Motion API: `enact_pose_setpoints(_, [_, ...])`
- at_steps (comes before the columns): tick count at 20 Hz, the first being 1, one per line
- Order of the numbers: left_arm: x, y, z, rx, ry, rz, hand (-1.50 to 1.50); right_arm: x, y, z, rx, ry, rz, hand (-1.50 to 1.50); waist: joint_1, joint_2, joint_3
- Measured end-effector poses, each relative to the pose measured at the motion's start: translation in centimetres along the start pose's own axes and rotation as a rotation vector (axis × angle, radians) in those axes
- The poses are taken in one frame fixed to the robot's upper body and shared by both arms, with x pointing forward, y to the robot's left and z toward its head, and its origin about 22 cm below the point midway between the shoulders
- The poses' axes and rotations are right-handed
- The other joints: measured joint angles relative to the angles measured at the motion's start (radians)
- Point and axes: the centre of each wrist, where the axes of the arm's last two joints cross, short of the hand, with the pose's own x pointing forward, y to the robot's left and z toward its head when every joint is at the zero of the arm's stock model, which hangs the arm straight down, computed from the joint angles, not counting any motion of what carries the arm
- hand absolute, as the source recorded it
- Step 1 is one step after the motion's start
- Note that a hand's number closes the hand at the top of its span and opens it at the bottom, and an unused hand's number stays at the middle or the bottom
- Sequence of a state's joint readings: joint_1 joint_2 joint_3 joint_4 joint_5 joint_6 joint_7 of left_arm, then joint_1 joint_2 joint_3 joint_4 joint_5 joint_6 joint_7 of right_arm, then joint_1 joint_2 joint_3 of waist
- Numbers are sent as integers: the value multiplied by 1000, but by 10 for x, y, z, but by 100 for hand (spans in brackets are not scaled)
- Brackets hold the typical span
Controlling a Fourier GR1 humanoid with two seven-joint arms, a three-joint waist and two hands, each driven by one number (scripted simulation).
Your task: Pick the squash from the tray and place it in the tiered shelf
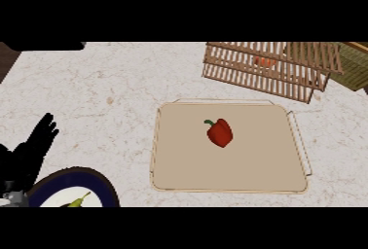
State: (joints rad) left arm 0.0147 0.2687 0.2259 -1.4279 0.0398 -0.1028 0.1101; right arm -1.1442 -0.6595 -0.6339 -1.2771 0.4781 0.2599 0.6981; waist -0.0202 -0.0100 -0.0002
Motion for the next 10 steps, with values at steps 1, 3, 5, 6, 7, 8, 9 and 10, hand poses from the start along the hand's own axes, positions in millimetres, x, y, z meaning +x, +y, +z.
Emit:
enact_pose_setpoints(1, [1,2,1,1,1,1,0,-1,-16,4,-13,3,2,-150,-2,-1,0])
enact_pose_setpoints(3, [-1,6,3,14,4,5,0,-5,-54,11,-36,21,11,-150,-10,-2,0])
enact_pose_setpoints(5, [-2,3,4,16,2,2,0,-9,-87,20,-38,46,28,-150,-14,-3,1])
enact_pose_setpoints(6, [-5,2,6,21,3,5,0,-11,-105,24,-36,56,38,-150,-17,-3,1])
enact_pose_setpoints(7, [-4,3,6,20,7,10,0,-15,-122,29,-36,60,45,-150,-18,-3,1])
enact_pose_setpoints(8, [-4,5,8,25,7,8,0,-16,-138,36,-35,57,45,-150,-20,-4,1])
enact_pose_setpoints(9, [-5,1,8,20,8,9,0,-20,-154,41,-37,62,45,-150,-22,-4,1])
enact_pose_setpoints(10, [-5,2,9,20,8,4,0,-23,-171,48,-40,56,44,-150,-23,-4,1])
